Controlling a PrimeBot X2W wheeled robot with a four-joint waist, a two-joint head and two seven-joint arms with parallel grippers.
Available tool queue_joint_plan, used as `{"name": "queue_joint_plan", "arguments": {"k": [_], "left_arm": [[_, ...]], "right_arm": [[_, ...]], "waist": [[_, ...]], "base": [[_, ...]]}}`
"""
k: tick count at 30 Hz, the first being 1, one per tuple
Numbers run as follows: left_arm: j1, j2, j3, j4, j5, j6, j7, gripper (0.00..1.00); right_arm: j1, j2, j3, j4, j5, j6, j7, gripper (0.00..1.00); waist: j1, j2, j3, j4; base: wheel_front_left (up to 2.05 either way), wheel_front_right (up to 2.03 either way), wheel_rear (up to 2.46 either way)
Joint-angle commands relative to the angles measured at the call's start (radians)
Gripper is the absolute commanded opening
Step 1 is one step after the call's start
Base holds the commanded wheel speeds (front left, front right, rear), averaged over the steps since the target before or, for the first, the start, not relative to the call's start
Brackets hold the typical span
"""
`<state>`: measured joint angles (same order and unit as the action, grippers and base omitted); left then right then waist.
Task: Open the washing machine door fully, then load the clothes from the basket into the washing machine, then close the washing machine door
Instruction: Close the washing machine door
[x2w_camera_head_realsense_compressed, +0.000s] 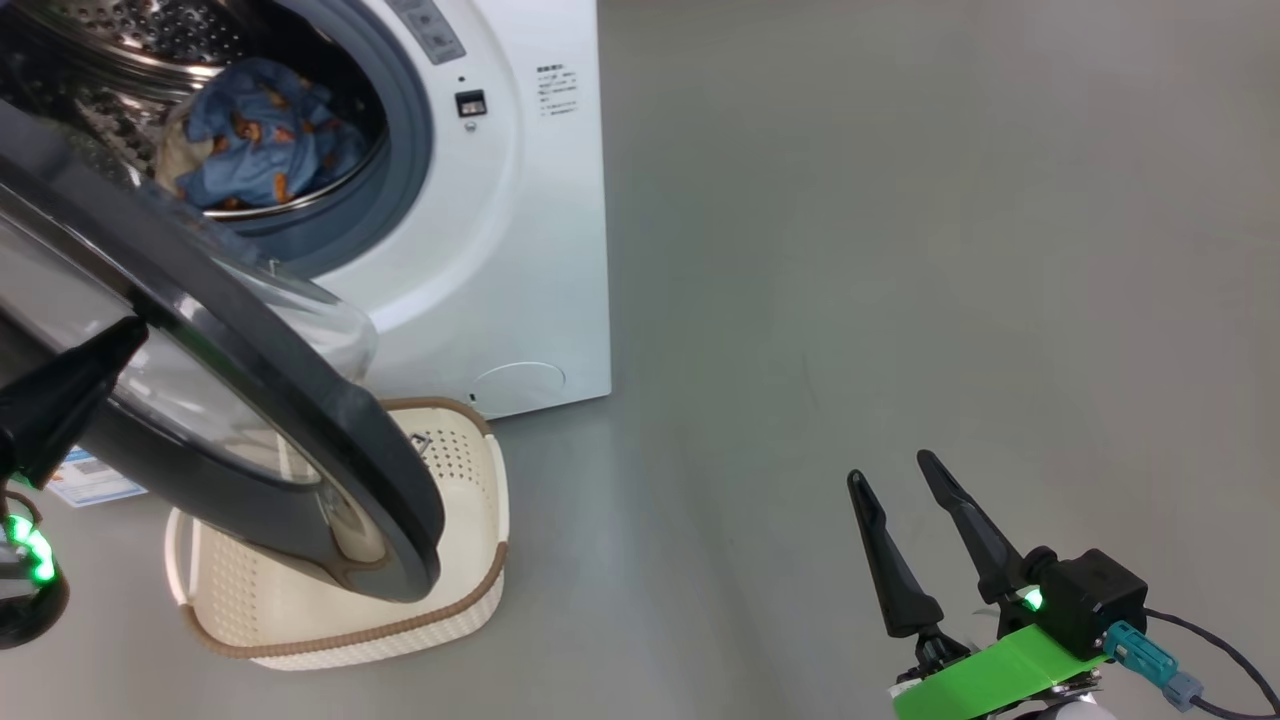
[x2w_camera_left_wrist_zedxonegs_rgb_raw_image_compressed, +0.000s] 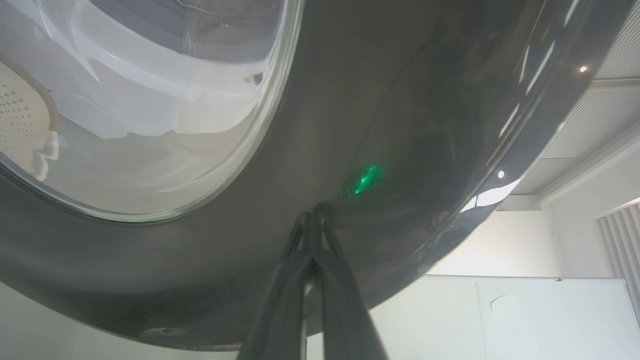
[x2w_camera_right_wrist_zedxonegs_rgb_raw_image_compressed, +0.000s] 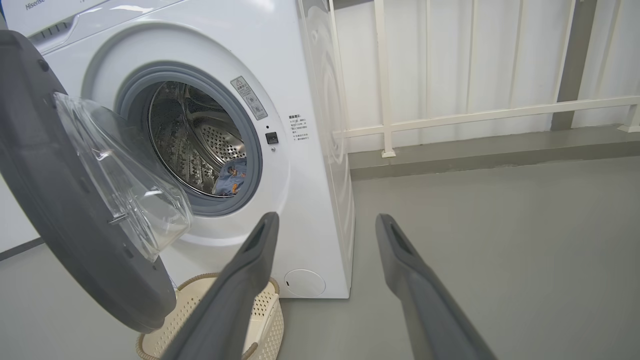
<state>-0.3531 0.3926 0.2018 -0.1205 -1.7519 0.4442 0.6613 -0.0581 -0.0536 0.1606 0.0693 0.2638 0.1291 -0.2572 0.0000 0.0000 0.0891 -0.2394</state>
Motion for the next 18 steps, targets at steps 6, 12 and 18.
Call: {"name": "queue_joint_plan", "arguments": {"k": [6, 12, 18], "left_arm": [[-0.043, 0.032, 0.020, -0.034, 0.024, -0.011, 0.002, 0.00], [-0.044, 0.043, 0.015, -0.039, 0.053, -0.045, -0.009, 0.00], [-0.014, 0.075, 0.007, -0.035, 0.130, -0.123, -0.043, 0.73]], "right_arm": [[-0.019, 0.003, 0.015, -0.018, 0.002, 0.002, -0.005, 1.00], [-0.031, 0.003, 0.003, -0.007, -0.006, 0.002, -0.005, 1.00], [-0.034, 0.003, -0.015, 0.004, -0.007, 0.002, -0.005, 1.00]], "waist": [[0.0000, 0.0000, -0.014, 0.047], [0.0000, 0.0000, -0.028, 0.092], [0.0000, 0.0000, -0.048, 0.143]], "base": [[0.00, 0.00, 0.00], [0.00, 0.00, 0.00], [0.00, 0.00, 0.00]]}}
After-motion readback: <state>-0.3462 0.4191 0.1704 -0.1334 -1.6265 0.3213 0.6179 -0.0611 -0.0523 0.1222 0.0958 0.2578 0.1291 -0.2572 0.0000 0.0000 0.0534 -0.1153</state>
